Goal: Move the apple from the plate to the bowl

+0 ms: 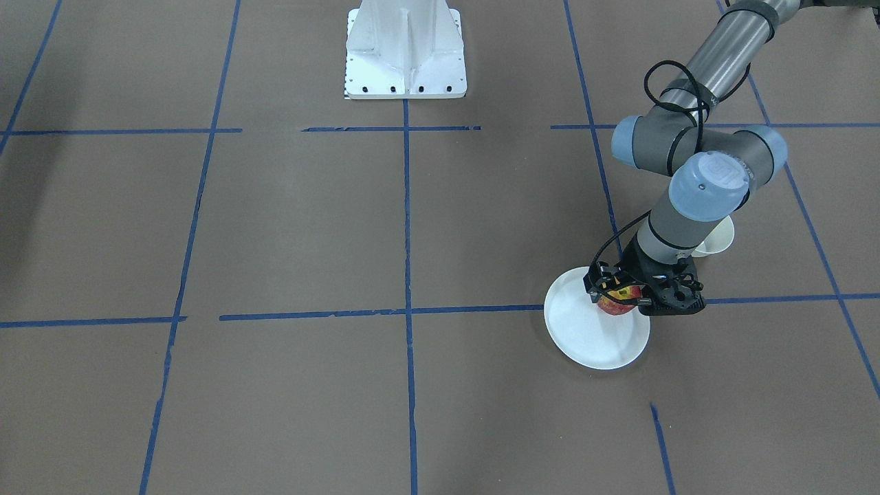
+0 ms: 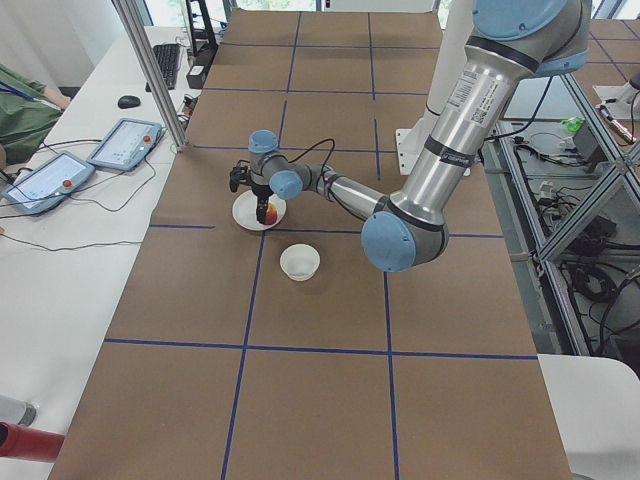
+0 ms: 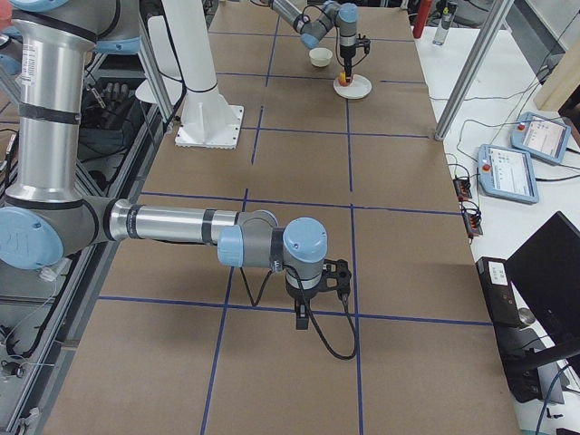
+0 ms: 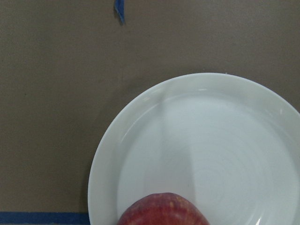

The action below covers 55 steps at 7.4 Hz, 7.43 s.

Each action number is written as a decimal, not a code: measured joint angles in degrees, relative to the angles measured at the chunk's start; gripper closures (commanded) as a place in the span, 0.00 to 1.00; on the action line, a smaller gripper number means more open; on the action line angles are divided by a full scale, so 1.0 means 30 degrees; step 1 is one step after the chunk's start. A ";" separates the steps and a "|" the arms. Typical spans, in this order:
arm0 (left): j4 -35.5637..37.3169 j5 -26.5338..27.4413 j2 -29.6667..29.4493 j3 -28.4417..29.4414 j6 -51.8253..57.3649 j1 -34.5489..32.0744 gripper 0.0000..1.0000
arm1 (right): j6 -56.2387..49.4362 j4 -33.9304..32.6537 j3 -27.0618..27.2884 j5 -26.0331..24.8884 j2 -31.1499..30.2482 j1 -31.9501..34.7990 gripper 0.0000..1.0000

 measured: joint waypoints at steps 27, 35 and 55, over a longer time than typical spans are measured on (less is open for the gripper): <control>-0.1363 -0.0418 0.9180 -0.6487 0.0454 -0.0751 0.38 | 0.0000 0.0000 0.0001 0.0000 -0.0011 -0.0001 0.00; -0.1182 -0.0486 0.9201 -0.6641 0.1668 -0.0848 0.01 | 0.0000 0.0001 0.0000 0.0000 -0.0011 -0.0001 0.00; 0.9491 -0.5153 1.0220 -0.7210 1.8457 -1.3632 0.00 | 0.0000 0.0003 0.0000 0.0000 -0.0011 -0.0001 0.00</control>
